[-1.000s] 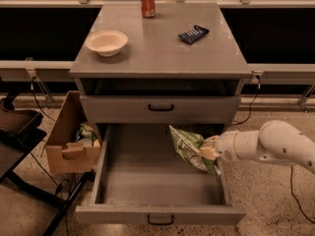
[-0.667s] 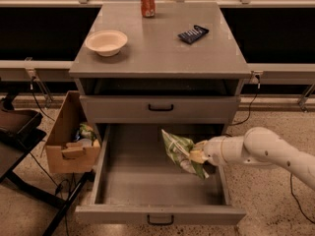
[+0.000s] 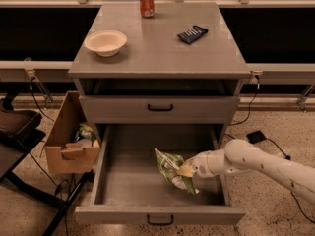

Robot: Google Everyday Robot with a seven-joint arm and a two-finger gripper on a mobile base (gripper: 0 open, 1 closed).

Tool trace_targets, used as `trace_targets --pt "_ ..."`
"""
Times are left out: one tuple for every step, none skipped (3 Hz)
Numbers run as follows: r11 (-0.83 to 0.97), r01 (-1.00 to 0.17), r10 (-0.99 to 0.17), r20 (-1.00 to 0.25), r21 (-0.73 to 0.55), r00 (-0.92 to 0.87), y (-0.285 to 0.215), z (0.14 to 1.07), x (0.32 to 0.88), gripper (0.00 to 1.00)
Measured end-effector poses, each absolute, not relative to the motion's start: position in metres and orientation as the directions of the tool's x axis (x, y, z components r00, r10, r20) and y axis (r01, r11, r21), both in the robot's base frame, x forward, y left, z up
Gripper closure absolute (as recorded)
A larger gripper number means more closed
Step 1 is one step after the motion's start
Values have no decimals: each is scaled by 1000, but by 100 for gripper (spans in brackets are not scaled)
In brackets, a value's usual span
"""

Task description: Place green jalapeno chip bag into middle drawer

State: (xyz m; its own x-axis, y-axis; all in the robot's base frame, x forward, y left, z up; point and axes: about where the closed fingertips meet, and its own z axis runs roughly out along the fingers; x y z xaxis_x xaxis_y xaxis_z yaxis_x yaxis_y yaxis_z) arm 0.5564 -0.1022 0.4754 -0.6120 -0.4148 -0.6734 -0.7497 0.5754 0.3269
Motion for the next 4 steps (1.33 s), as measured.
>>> trace_targets --pt "576 -748 -415 -671 329 -614 -102 474 556 50" --pt "576 -748 -415 -671 329 -614 -102 474 556 28" --pt "576 -748 -415 -671 329 -614 -102 474 556 4" --pt "576 -748 -415 -671 329 -614 -102 474 556 0"
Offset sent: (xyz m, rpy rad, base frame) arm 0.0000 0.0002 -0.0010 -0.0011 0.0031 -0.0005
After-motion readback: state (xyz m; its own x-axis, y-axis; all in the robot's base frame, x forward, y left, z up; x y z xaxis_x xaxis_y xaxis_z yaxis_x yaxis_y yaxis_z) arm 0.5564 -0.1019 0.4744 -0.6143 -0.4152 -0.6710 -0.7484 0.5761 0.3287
